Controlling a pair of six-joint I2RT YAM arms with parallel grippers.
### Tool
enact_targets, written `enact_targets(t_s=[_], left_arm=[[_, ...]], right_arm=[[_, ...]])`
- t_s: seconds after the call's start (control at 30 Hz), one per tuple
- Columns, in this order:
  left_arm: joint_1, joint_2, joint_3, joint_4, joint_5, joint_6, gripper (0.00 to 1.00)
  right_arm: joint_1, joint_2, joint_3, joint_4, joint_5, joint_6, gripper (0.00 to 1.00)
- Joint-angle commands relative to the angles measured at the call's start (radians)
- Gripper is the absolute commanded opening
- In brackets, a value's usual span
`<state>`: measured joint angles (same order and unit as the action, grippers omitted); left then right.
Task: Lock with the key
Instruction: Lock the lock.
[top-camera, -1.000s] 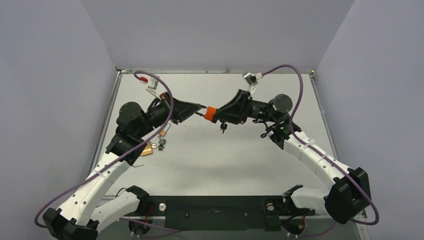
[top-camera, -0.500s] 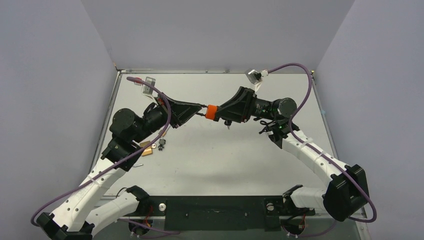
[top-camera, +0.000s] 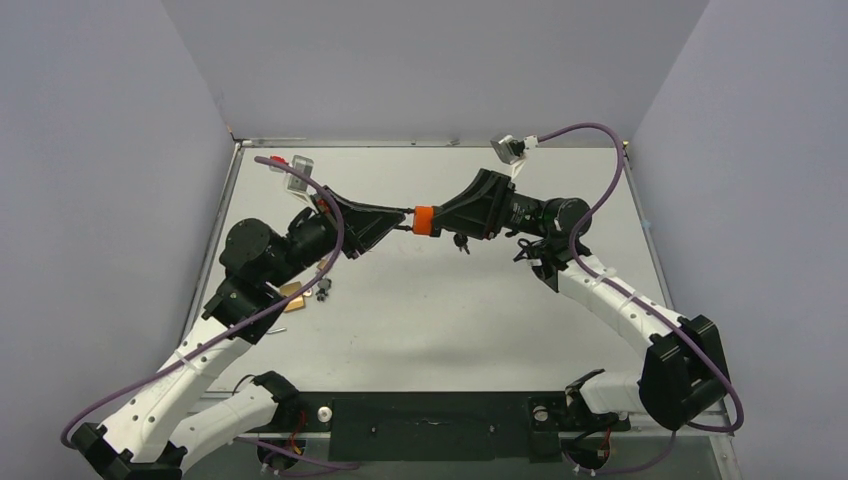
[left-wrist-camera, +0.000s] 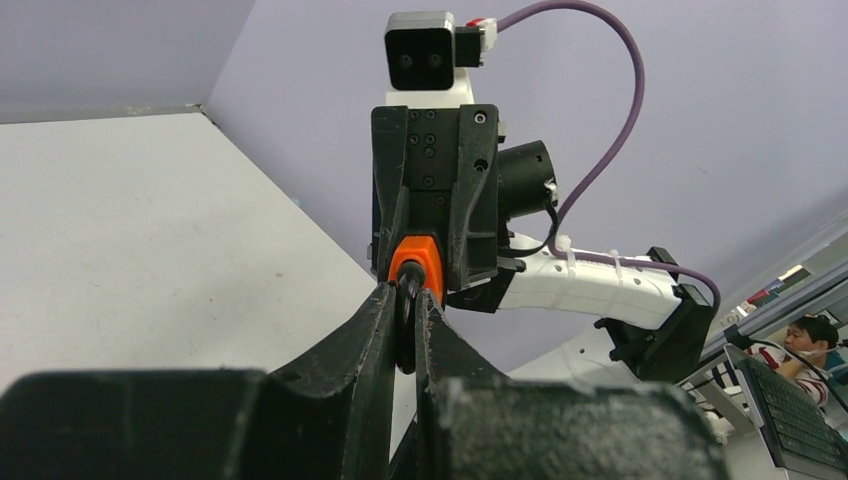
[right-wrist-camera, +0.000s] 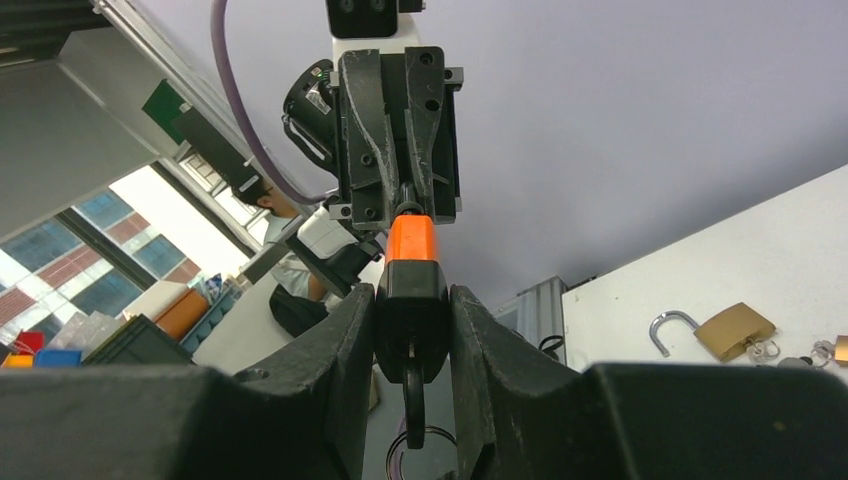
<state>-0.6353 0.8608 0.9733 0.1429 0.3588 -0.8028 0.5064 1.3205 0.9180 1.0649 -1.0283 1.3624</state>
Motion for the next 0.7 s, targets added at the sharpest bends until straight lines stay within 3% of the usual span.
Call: enact_targets(t_s=[0.0,0.1,0.17,0.67], left_arm=[[-0.034,0.026,-0.001,-0.044,0.053,0.017,0.0],[-0.044,0.044,0.003,-0.046,0.044,0.01,0.0],[-0.052,0.054,0.007,-0.045,0.033,0.005,0.0],[-0.138,0.131,0.046,-0.067,0.017,0.0,0.0]], right_arm=[[0.036,-0.047,0.066,-0.113,0.135,-0.184,0.0],[0.076,-0.079,0.122,-0.434,0.18,-0.374,0.0],[0.099,-0.087,0.14,-0.531,0.206,-0.458,0.0],[0.111,-0.072,0.177,-0.647,0.285,-0.519,0.0]])
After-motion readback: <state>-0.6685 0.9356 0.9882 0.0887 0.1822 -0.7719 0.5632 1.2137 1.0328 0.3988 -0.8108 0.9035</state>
